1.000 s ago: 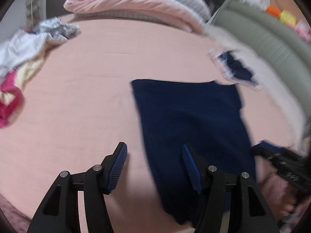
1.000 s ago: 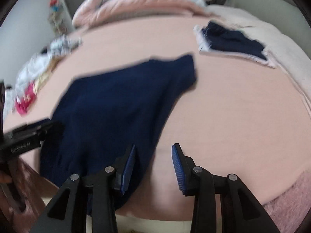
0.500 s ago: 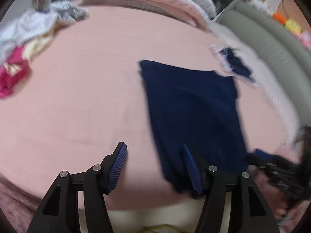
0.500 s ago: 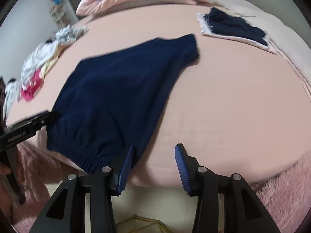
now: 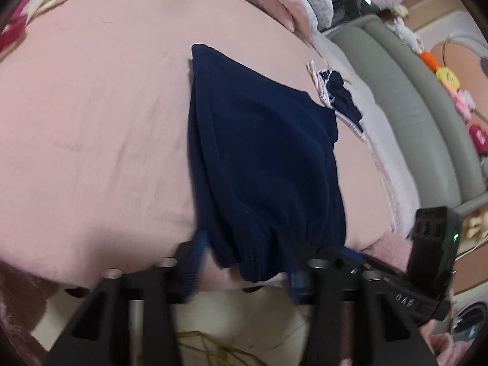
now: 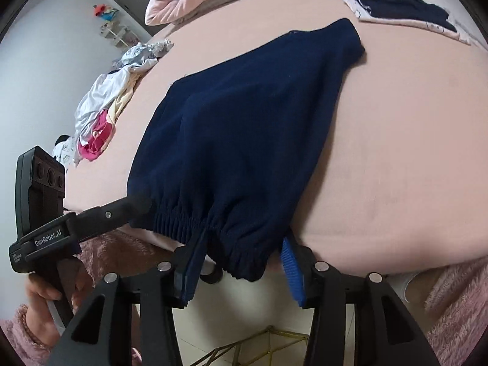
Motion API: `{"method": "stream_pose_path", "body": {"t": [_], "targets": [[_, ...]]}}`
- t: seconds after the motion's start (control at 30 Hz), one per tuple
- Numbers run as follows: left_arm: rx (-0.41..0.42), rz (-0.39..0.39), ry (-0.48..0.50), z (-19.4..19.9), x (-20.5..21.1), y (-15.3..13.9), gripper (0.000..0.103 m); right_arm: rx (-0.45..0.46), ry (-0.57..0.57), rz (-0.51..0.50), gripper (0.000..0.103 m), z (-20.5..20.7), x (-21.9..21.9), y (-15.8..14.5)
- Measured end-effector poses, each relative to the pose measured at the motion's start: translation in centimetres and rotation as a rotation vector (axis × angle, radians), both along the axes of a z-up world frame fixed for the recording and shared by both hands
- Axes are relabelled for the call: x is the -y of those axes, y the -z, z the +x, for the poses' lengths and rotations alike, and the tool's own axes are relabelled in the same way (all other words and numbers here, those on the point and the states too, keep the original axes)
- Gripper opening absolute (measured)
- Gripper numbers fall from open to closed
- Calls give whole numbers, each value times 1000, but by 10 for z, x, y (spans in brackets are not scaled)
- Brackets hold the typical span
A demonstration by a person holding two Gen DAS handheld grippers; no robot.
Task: Fold clothes
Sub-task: 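Grasp the shorts leg hems with both tools and lift them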
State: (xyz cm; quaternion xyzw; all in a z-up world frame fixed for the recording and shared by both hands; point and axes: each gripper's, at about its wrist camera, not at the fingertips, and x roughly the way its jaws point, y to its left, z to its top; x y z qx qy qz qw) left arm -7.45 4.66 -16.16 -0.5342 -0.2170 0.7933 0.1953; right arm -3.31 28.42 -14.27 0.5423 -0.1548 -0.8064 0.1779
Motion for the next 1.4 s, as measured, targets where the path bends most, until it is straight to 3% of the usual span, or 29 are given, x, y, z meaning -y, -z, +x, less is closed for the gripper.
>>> {"method": "stream_pose_path", "body": {"t": [0.2, 0.3, 0.37, 0.47, 0.5, 0.53, 0.57, 0.63, 0.77, 0.83, 0.97, 1.0, 1.07, 1.27, 1.4], "targets": [[-9, 41, -51, 6, 17, -2, 31, -44, 3, -21, 29, 5, -3, -10], [72, 126, -46, 7, 23, 11, 41, -12, 16, -12, 30, 2, -8, -4], [62, 123, -41, 8, 19, 11, 43, 1, 16, -1, 32, 0, -6, 0], [23, 53, 8, 7, 5, 8, 46, -33, -14, 40, 32, -1, 2, -3], [9, 29, 27, 6, -1, 8, 44, -44, -45, 77, 32, -2, 8, -2], [6, 22, 40, 4, -3, 8, 35, -54, -76, 110, 31, -3, 12, -1], [14, 47, 47, 2, -3, 6, 33, -62, -108, 141, 31, -3, 16, -1], [8, 110, 31, 7, 3, -2, 30, -56, -84, 114, 26, -1, 12, -4], [-34, 79, 52, 17, -3, -20, 30, -128, -84, 76, 23, 15, 7, -24], [-30, 114, 52, 22, -2, -25, 29, -136, -84, 75, 23, 20, 6, -30], [23, 42, 88, 23, -13, -11, 29, -76, -95, 74, 23, 24, 0, -21], [69, 35, 74, 20, -12, 0, 29, -48, -93, 89, 23, 22, 1, -17], [119, 68, 51, 16, -9, 9, 29, -35, -89, 81, 23, 19, 1, -14], [19, 103, 91, 20, -5, -30, 25, -33, -61, -20, 22, 12, -8, -25], [167, 154, 69, 1, -5, -22, 25, -22, -43, -92, 22, 4, -14, -35]]}}
